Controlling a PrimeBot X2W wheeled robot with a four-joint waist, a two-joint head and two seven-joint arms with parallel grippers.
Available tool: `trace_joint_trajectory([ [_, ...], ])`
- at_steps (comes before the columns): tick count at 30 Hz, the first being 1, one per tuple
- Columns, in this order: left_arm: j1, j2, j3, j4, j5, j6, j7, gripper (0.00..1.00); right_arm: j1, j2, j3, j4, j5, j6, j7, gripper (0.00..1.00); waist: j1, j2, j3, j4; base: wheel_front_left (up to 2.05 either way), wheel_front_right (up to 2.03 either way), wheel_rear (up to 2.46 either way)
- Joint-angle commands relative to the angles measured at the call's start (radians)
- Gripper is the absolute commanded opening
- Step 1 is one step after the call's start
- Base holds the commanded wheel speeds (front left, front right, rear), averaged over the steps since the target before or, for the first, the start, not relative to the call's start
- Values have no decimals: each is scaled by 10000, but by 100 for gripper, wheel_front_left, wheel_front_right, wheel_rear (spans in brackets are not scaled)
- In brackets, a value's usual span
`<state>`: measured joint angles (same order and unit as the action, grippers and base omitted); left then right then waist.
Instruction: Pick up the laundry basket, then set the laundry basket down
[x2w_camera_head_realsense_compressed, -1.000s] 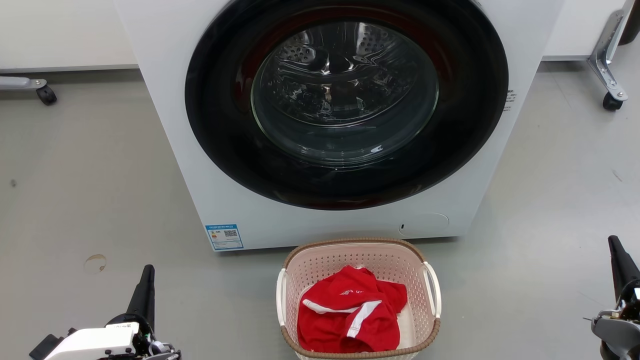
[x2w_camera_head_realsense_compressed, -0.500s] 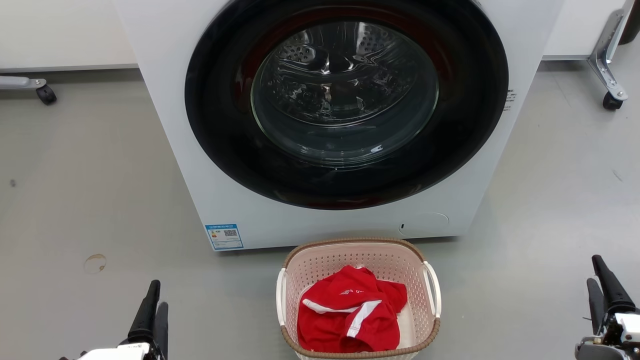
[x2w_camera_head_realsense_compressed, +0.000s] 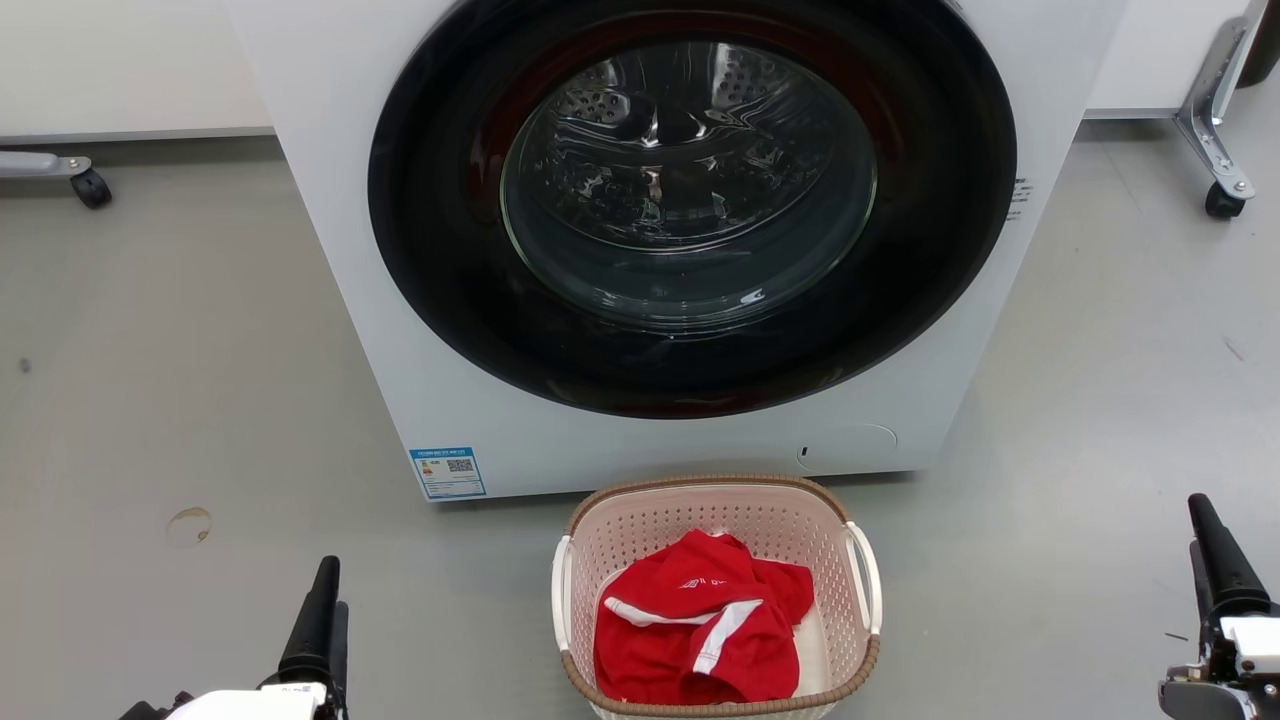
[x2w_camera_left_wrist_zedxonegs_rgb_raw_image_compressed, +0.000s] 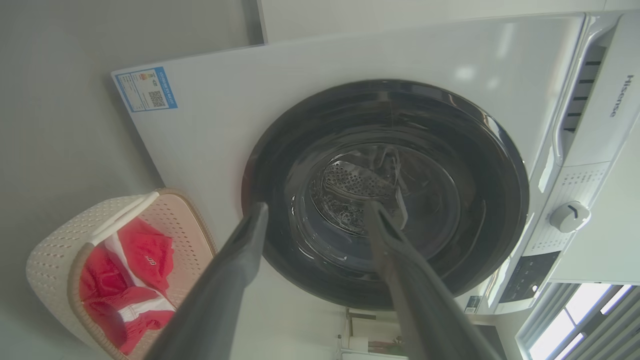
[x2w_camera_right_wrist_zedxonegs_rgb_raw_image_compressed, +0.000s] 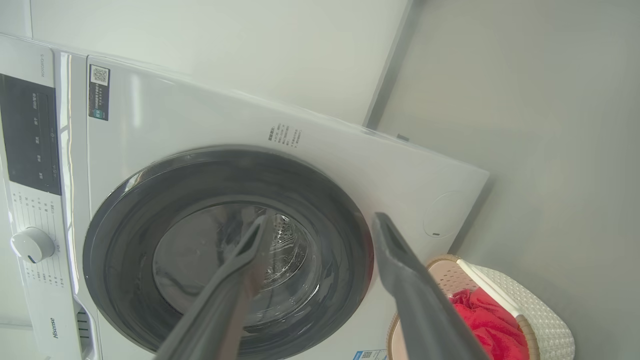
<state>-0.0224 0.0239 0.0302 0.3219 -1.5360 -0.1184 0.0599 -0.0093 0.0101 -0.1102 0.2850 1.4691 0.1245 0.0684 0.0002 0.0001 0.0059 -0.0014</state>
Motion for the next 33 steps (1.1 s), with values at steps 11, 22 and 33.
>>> trace_joint_trajectory([
  [11, -524, 124, -289, -192, 1667, 78, -375, 100, -256, -360, 268, -560, -2484, 20, -468, 100, -2, -1, -4, -4, 0, 0, 0],
  [22, -602, 138, -607, -204, 2898, 299, -670, 100, -255, -396, 493, -608, -4059, 24, -762, 100, -2, -1, -3, 8, 0, 0, 0],
  [33, -691, 154, -902, -138, 4007, 405, -993, 100, -296, -487, 876, -681, -5634, 29, -1085, 100, -2, -1, 17, -10, 0, 0, 0],
])
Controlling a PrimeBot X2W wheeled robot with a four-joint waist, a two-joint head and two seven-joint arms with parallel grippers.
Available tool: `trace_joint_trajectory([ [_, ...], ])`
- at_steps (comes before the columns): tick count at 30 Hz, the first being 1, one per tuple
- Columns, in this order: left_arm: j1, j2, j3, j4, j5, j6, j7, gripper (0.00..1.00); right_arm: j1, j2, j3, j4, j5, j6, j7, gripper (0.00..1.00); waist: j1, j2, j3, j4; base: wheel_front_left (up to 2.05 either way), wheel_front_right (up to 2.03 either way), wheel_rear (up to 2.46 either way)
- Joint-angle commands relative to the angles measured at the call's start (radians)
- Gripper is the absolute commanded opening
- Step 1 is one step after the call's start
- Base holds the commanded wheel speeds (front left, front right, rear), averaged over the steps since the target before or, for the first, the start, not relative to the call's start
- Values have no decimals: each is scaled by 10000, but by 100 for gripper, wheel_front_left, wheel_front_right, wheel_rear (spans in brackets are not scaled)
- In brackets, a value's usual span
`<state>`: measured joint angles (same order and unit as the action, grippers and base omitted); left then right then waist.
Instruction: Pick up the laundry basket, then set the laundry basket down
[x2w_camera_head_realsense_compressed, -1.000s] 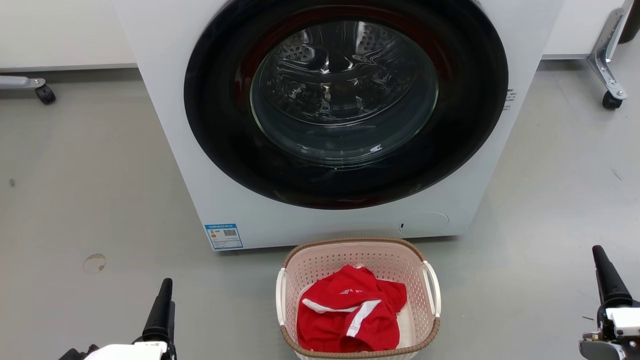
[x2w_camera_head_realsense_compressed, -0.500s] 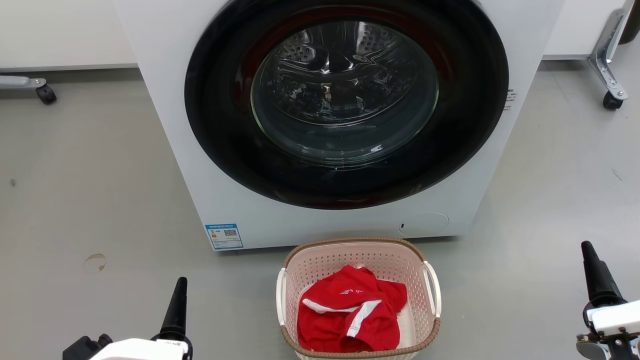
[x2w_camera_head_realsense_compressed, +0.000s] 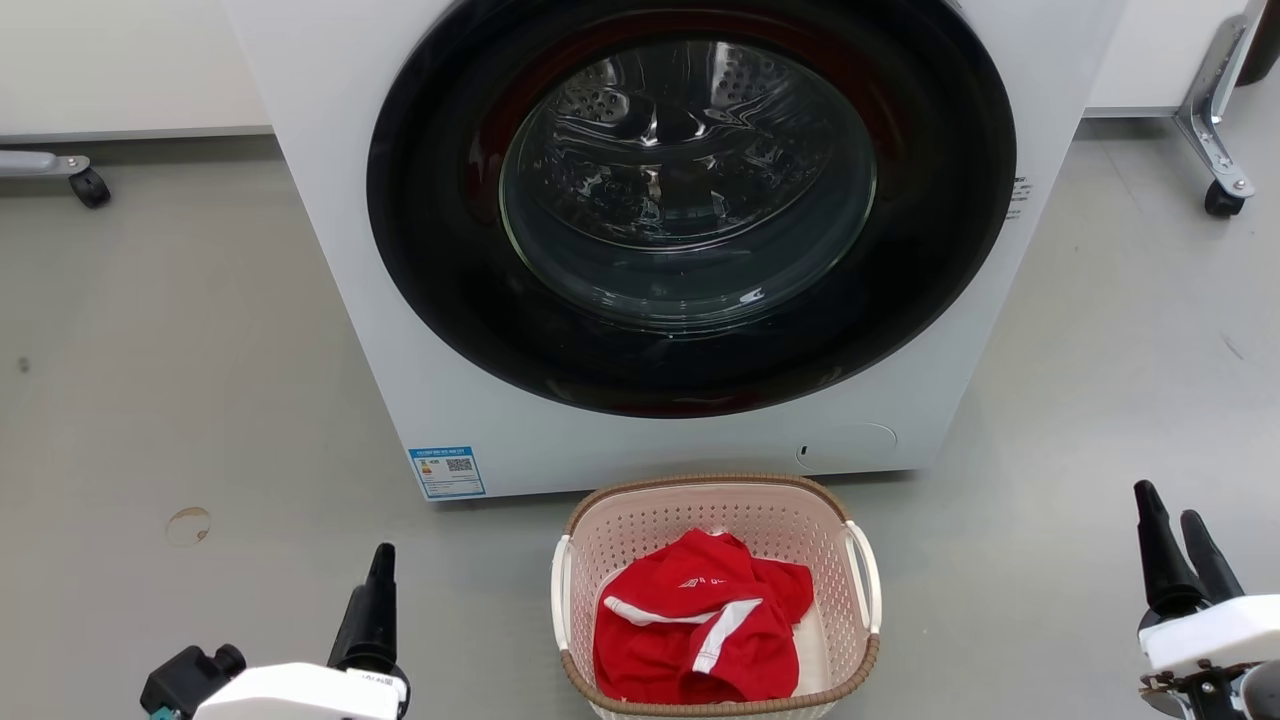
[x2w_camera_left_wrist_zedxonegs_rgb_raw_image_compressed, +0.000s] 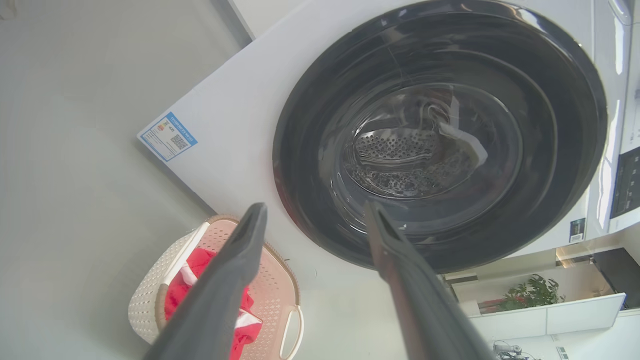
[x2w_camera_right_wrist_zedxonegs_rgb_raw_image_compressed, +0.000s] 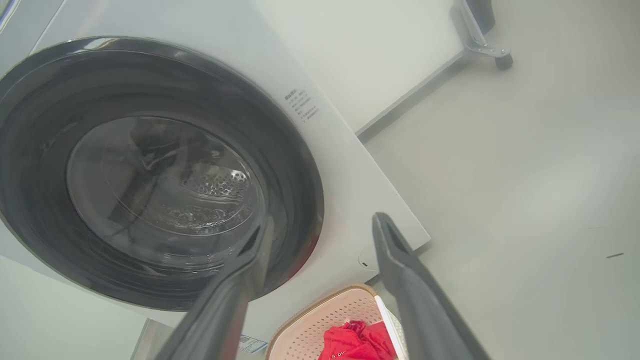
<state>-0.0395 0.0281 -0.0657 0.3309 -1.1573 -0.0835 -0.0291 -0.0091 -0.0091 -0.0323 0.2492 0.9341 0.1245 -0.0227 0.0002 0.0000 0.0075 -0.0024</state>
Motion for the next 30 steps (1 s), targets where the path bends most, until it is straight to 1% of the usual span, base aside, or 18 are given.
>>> trace_joint_trajectory([
  [1, -529, 113, 29, -221, 316, 65, -133, 100, -301, -308, 136, -327, -423, 29, -203, 100, -1, 0, 1, -1, 0, 0, 0],
  [10, -588, 126, -175, -165, 1177, 134, -397, 100, -293, -378, 453, -386, -1589, 33, -467, 100, -1, 0, 2, 4, 0, 0, 0],
  [15, -631, 135, -324, -115, 1839, 201, -574, 100, -289, -431, 680, -406, -2359, 36, -643, 100, -1, 0, 10, 20, 0, 0, 0],
  [29, -778, 155, -479, -34, 3546, 312, -986, 100, -250, -474, 944, -486, -4052, 42, -1054, 100, -1, 0, 24, 53, 0, 0, 0],
  [30, -778, 155, -479, -34, 3546, 312, -986, 100, -250, -474, 944, -486, -4052, 42, -1054, 100, -1, 0, 24, 53, 0, 0, 0],
])
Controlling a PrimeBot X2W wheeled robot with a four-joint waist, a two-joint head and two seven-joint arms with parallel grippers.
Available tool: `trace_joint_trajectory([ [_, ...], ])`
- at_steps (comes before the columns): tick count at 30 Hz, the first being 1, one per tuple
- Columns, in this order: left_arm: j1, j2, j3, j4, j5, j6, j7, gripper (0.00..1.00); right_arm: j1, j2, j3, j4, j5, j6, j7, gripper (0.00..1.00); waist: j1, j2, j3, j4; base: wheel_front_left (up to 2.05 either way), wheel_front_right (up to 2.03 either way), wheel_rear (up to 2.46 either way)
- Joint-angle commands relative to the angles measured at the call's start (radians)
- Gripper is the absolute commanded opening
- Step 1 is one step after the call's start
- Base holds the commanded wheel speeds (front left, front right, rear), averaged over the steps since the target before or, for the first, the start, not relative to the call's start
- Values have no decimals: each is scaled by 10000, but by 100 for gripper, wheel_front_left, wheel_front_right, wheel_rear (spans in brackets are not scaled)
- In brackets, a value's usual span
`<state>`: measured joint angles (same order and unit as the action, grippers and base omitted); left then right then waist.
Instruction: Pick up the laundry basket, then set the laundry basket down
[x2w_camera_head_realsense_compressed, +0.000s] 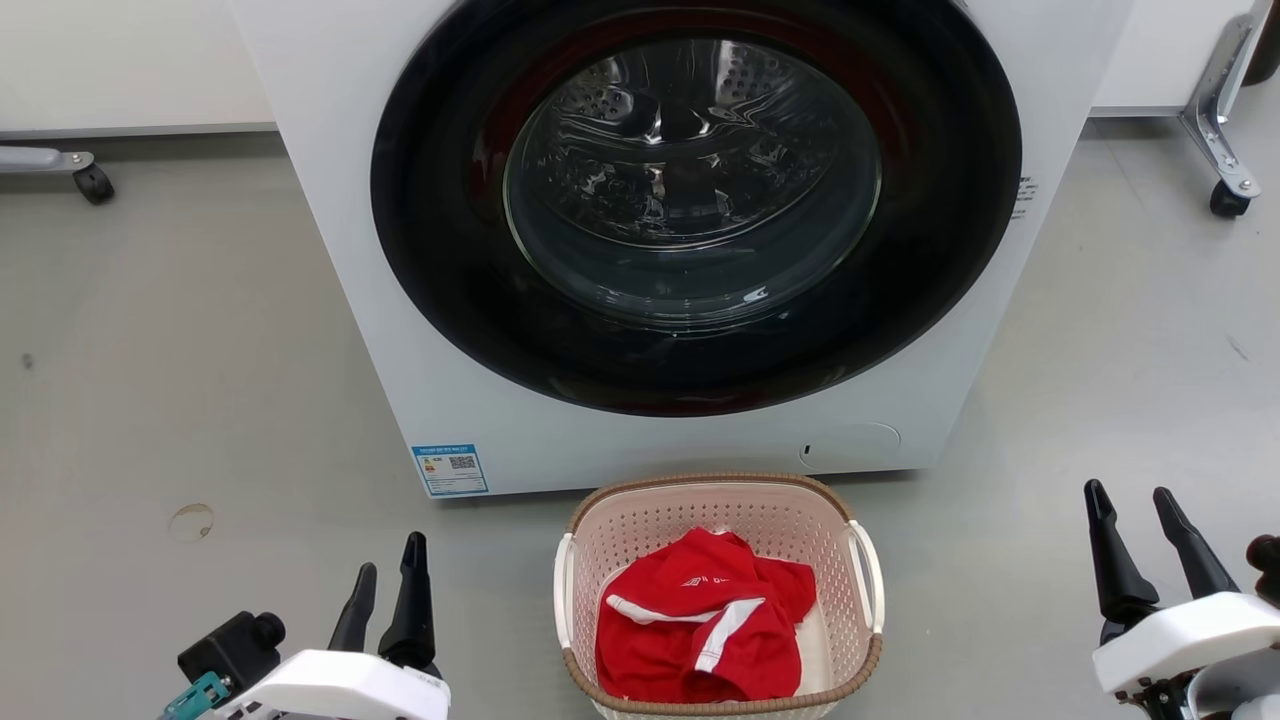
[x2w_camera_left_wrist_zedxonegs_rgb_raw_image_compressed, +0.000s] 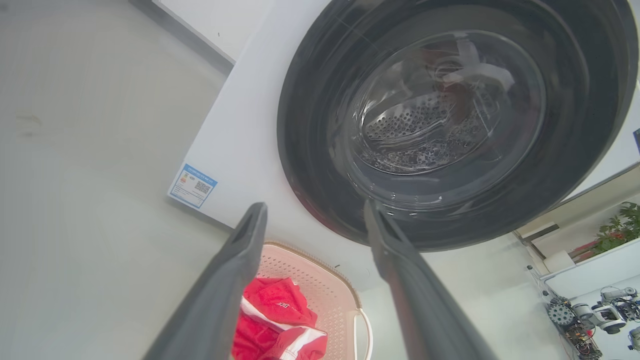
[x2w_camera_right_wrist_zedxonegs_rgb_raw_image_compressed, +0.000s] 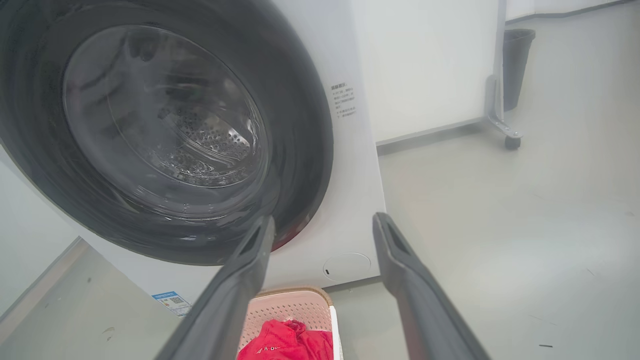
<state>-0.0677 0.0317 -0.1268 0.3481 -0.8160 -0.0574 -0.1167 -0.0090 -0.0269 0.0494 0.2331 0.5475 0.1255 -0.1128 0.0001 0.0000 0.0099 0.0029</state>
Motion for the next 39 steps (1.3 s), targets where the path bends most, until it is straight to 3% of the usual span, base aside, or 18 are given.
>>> trace_joint_trajectory([
  [1, -506, 120, 131, -208, 251, 57, -139, 100, -250, -294, 135, -334, -293, 33, -182, 100, 0, 0, -1, 2, 0, 0, 0],
  [25, -602, 155, -118, -201, 2995, 185, -845, 100, -161, -260, 280, -436, -3041, 43, -886, 100, 0, 0, -7, 53, 0, 0, 0],
  [39, -676, 175, -186, -95, 4675, 227, -1256, 100, -111, -229, 61, -427, -4031, 49, -1295, 100, 0, 0, 23, 60, 0, 0, 0],
])
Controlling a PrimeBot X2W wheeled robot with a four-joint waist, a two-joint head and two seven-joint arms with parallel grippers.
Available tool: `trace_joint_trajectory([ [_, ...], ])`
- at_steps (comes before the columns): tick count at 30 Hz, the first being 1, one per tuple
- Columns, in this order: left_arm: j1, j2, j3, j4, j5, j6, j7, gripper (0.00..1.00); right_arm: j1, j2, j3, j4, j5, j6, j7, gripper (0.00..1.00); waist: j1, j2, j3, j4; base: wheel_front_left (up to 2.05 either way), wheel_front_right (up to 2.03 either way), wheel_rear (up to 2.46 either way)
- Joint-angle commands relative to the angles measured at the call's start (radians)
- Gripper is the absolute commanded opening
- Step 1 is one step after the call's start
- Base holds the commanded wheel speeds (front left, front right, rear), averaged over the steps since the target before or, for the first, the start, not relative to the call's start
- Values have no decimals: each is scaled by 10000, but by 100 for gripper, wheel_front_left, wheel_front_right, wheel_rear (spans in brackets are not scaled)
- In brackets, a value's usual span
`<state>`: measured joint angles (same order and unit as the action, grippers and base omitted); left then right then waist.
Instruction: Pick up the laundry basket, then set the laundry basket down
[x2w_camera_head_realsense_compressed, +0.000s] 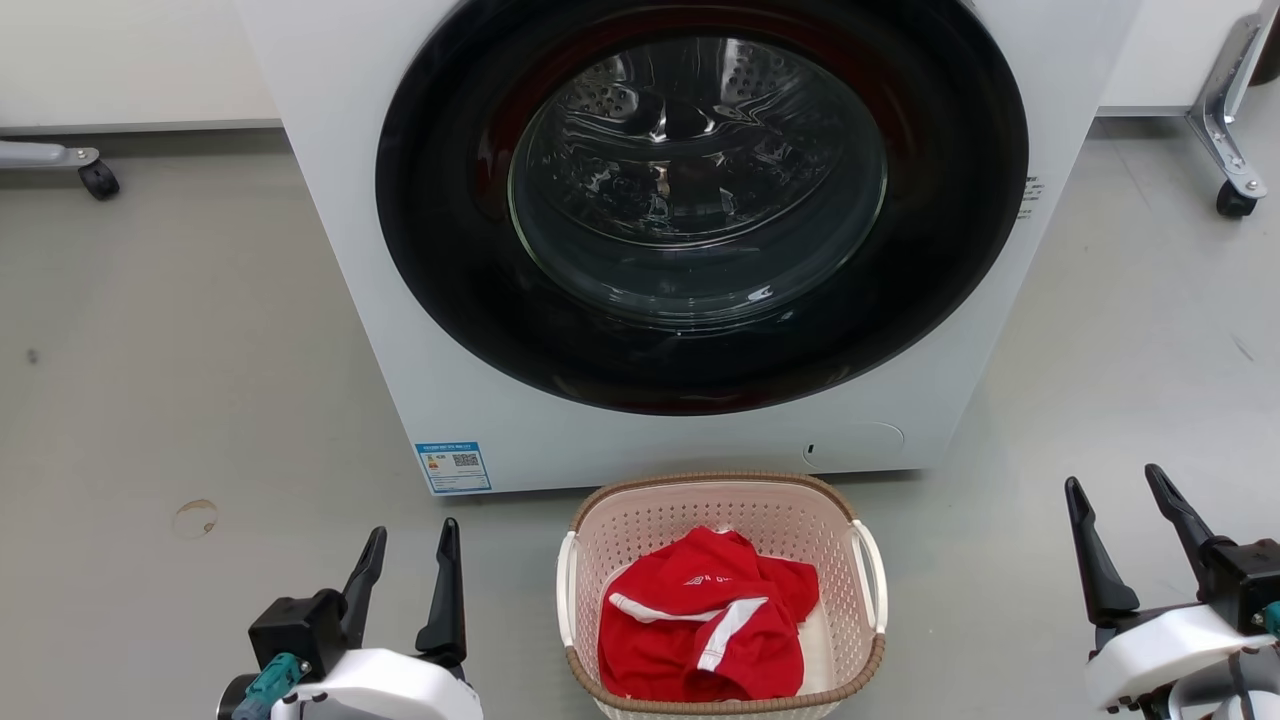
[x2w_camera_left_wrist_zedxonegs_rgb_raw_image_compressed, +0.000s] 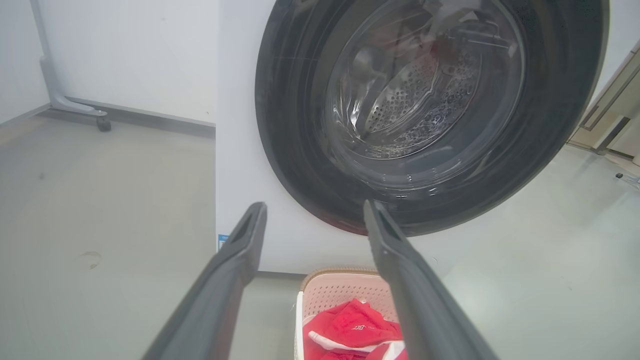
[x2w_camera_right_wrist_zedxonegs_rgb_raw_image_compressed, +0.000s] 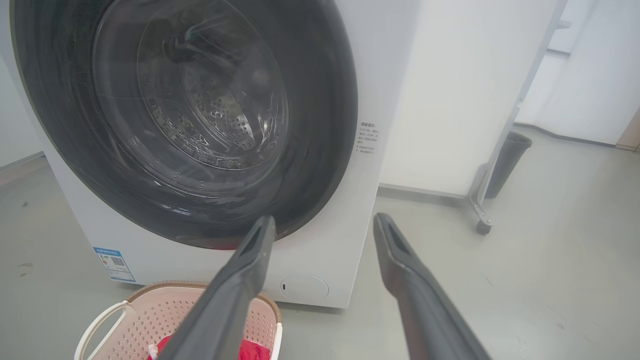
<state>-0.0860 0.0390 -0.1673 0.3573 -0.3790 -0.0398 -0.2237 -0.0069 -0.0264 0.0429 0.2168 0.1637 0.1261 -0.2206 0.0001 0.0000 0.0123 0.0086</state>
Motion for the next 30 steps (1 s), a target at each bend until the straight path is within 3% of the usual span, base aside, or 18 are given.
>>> trace_joint_trajectory([
  [1, -496, 104, 217, -178, 425, 54, -215, 100, -129, -235, 102, -245, -173, 44, -247, 100, 0, 0, -1, 6, 0, 0, 0],
  [8, -495, 112, 239, -121, 1073, 73, -381, 100, -151, -243, 128, -139, -266, 46, -412, 100, 0, 0, 0, 25, 0, 0, 0],
  [30, -521, 112, 379, -66, 927, 68, -381, 100, -249, -239, 262, 110, -1, 46, -412, 100, 0, 0, 57, 28, 0, 0, 0],
])
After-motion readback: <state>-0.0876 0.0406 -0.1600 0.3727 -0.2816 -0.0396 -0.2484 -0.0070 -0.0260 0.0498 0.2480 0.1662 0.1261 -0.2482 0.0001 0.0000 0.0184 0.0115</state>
